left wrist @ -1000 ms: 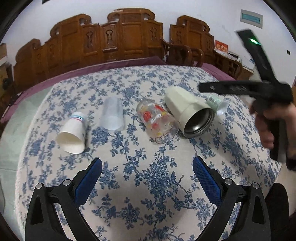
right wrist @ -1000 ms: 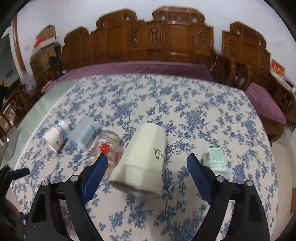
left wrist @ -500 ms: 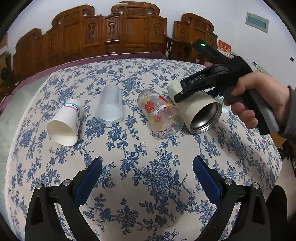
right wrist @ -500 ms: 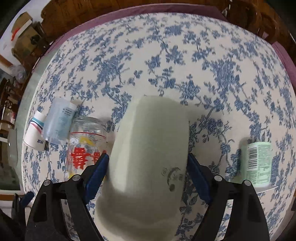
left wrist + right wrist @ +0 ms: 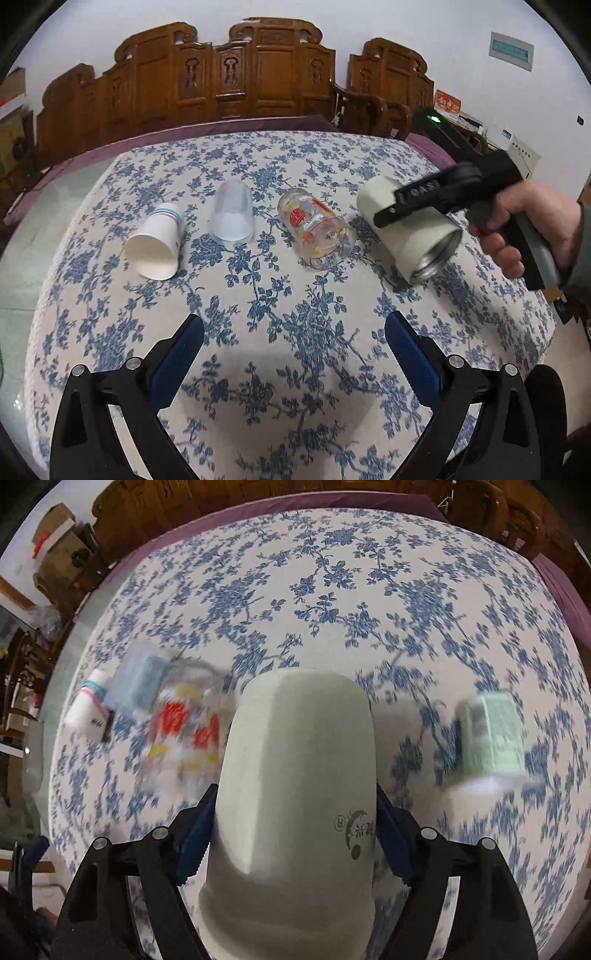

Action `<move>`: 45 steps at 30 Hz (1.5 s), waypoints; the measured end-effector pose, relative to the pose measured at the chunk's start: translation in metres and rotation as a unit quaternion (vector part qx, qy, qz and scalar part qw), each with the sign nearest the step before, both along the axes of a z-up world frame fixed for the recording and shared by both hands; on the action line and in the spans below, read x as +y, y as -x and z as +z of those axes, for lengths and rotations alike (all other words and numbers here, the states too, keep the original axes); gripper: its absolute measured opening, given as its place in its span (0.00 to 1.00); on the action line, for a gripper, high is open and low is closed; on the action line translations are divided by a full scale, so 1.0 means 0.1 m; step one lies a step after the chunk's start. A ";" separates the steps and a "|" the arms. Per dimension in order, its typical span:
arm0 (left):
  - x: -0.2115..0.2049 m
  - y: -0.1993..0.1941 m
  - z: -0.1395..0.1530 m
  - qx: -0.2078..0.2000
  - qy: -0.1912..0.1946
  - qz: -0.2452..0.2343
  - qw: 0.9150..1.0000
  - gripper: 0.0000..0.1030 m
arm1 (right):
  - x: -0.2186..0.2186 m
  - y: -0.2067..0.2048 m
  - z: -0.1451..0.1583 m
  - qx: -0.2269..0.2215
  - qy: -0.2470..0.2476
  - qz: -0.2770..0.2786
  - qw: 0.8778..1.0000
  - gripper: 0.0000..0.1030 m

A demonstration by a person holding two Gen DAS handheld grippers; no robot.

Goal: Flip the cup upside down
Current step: 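Lift the cream tumbler with the right tool and carry it toward the left tool, then grasp the cream tumbler with the left tool while the right tool releases it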

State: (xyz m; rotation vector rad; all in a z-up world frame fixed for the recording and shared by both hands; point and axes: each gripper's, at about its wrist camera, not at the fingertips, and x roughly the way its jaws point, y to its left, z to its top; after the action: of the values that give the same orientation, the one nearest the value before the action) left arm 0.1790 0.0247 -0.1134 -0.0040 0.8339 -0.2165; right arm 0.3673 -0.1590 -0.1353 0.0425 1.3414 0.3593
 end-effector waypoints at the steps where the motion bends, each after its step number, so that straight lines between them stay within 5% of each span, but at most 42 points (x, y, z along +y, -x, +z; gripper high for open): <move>1: 0.01 0.03 0.02 -0.001 0.000 0.002 1.000 0.92 | -0.01 0.09 0.03 -0.002 -0.003 0.003 1.000 0.78; 13: 0.28 0.53 0.24 -0.021 -0.003 0.039 0.999 0.92 | 0.38 1.06 0.05 0.006 -0.060 0.047 0.997 0.78; 25: 0.44 0.62 0.27 -0.013 -0.013 0.056 0.998 0.92 | 0.72 1.20 -0.26 0.014 -0.031 0.069 0.997 0.79; 33: 0.32 0.55 0.28 0.004 -0.025 0.051 0.998 0.92 | 0.46 1.46 0.27 -0.107 -0.067 0.058 0.990 0.80; 37: 0.19 0.46 0.28 0.016 -0.034 0.044 0.998 0.92 | 0.13 1.69 0.51 -0.191 -0.052 0.033 0.980 0.94; 45: -0.26 0.17 0.23 0.045 -0.048 0.019 0.998 0.92 | -0.47 1.97 0.60 -0.249 -0.014 -0.009 0.968 0.97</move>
State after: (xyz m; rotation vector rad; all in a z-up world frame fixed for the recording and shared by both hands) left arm 0.1623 -0.0012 -0.0905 0.0608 0.9328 -0.1400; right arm 0.1704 -0.2060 -0.0757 -0.0123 0.8373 0.3467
